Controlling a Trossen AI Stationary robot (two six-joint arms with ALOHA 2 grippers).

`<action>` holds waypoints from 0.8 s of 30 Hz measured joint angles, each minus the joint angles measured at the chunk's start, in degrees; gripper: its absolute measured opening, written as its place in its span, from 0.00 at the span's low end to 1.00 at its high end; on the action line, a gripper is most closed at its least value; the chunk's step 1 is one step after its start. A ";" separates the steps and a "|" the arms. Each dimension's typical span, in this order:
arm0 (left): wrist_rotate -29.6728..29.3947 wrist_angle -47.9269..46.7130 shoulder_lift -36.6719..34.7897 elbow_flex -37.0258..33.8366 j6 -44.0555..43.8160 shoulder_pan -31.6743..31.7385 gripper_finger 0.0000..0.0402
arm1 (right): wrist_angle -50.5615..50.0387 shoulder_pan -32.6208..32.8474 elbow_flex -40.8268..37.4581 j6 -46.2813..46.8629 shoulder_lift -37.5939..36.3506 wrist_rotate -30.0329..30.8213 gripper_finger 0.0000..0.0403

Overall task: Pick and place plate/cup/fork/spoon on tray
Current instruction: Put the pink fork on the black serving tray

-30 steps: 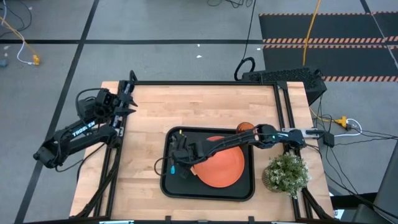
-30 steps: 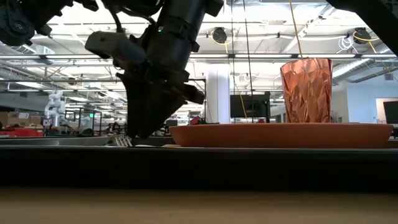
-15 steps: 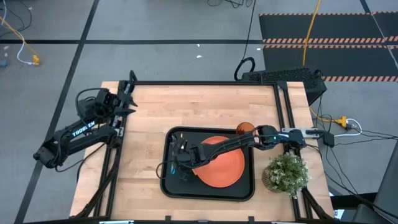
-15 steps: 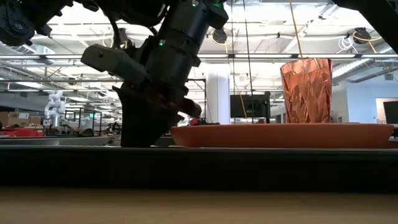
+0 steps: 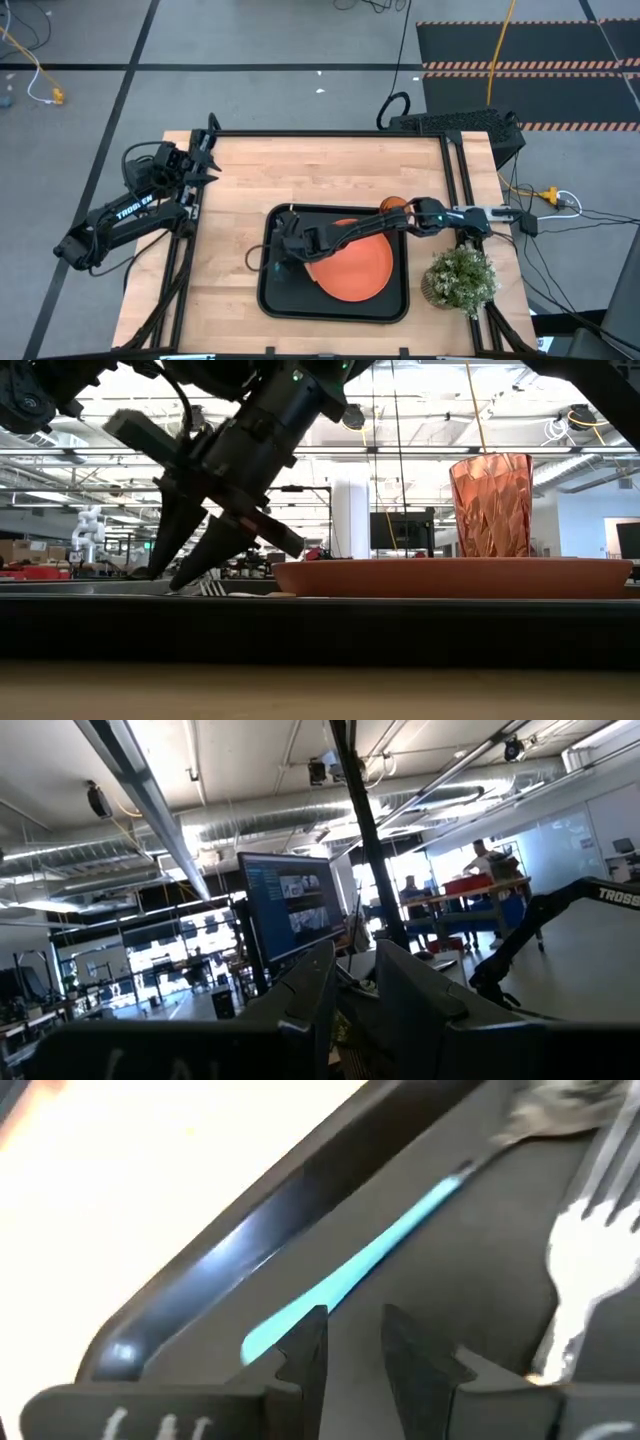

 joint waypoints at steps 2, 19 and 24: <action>0.02 0.00 0.00 0.00 -0.11 0.00 0.20 | -0.79 -0.40 0.00 1.16 0.00 0.02 0.22; 0.03 -0.01 -0.01 0.00 -0.16 0.01 0.20 | -9.33 -2.67 0.29 -8.59 -4.42 0.37 0.22; 0.05 -0.02 0.00 0.00 -0.09 -0.01 0.20 | -13.78 -2.87 -0.36 -9.85 -4.39 0.13 0.22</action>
